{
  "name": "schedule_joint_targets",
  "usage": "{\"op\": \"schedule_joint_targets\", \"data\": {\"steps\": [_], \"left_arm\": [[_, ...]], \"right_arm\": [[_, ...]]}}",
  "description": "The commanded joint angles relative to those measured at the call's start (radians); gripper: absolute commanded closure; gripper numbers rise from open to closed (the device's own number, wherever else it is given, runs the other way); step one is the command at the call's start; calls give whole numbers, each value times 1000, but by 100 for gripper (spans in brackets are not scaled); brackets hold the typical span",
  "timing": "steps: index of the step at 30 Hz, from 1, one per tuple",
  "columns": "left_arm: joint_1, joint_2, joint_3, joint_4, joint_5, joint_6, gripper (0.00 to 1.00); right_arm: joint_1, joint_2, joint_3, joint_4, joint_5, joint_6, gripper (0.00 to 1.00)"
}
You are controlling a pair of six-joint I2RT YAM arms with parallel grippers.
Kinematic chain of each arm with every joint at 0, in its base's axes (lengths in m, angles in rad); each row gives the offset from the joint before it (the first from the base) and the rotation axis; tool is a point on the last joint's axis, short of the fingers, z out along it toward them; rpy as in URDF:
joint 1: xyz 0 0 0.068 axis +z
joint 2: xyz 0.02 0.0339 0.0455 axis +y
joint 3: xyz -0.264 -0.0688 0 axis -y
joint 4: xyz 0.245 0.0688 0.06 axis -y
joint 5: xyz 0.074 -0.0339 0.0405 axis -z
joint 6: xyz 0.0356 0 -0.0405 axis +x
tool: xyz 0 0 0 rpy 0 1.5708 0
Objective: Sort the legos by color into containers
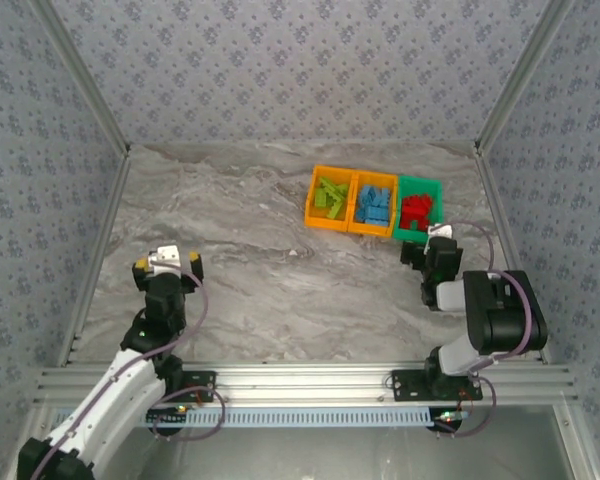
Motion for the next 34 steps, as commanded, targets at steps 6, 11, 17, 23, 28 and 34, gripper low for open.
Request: {"op": "schedule_joint_targets", "data": {"steps": [6, 11, 17, 23, 28, 34], "left_arm": [[345, 358, -5, 426, 423, -62, 1], [383, 795, 184, 637, 558, -15, 1], [369, 1009, 236, 752, 588, 28, 1], [375, 1001, 263, 680, 585, 20, 1], [375, 1001, 262, 682, 586, 21, 1], [375, 1001, 262, 685, 585, 20, 1]], "right_arm": [[-8, -2, 72, 66, -77, -49, 0], [-21, -6, 88, 27, -147, -58, 0], [-24, -6, 88, 25, -154, -57, 0], [-24, -7, 88, 25, -155, -58, 0], [-19, -4, 91, 22, -147, -62, 0], [-19, -6, 86, 28, -145, -61, 0]]}}
